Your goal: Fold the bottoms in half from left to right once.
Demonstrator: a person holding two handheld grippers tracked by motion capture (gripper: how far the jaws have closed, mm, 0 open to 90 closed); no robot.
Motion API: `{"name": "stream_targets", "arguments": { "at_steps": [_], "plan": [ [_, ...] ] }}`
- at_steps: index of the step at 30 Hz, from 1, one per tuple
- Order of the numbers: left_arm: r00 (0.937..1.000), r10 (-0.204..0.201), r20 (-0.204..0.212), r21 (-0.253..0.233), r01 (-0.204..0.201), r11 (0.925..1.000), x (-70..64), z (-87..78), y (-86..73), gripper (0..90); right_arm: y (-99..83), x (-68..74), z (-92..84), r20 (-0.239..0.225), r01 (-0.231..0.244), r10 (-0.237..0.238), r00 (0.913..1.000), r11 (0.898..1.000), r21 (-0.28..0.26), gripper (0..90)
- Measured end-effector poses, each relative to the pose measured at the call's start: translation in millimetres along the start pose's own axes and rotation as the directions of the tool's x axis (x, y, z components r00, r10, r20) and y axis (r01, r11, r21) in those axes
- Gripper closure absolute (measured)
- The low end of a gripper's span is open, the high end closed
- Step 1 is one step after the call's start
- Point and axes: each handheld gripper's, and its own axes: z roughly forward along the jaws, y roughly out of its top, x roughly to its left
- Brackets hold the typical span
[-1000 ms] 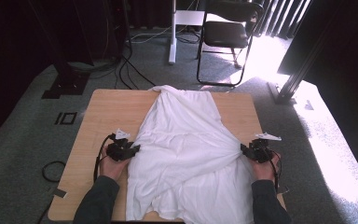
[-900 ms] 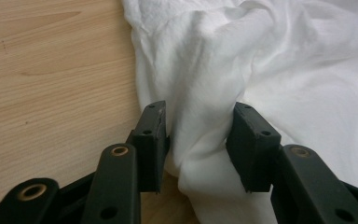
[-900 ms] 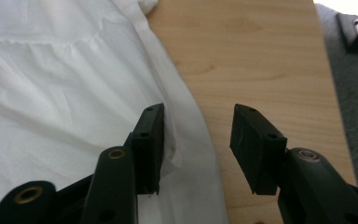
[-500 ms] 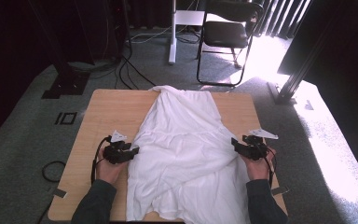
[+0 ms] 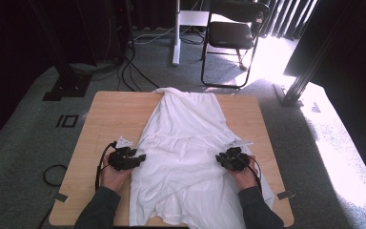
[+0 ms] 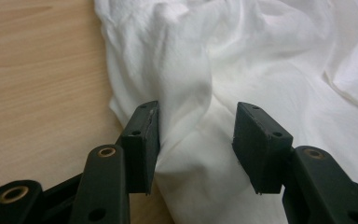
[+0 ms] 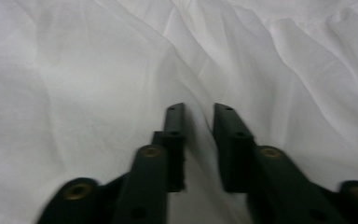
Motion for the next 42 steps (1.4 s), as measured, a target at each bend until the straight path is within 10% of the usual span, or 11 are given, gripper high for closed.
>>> {"name": "stream_targets", "arguments": {
  "at_steps": [16,22,30,42],
  "plan": [
    [0.9976,0.067,-0.013,0.091,-0.066,0.9937,-13.8,9.0,-14.6,51.6,-77.7,-33.3,-109.2,0.066,-0.116,0.124,0.9900,0.986,-0.117,87.3],
    [0.9979,0.065,-0.002,0.082,-0.065,0.9945,-19.7,-2.4,-17.7,50.9,-101.6,-39.9,-102.7,0.113,-0.165,0.166,0.9797,0.986,-0.014,77.4],
    [0.9974,0.017,0.069,0.072,-0.022,0.9971,-32.0,-19.4,-41.6,48.6,-75.6,-30.4,-99.4,0.035,-0.141,0.147,0.9886,0.982,-0.128,56.1],
    [0.9873,0.040,0.154,0.099,-0.056,0.9936,-58.4,-20.9,-62.6,49.0,-22.0,-18.3,-12.8,-0.045,-0.122,0.121,0.9917,0.992,-0.018,37.7]
  ]
}}
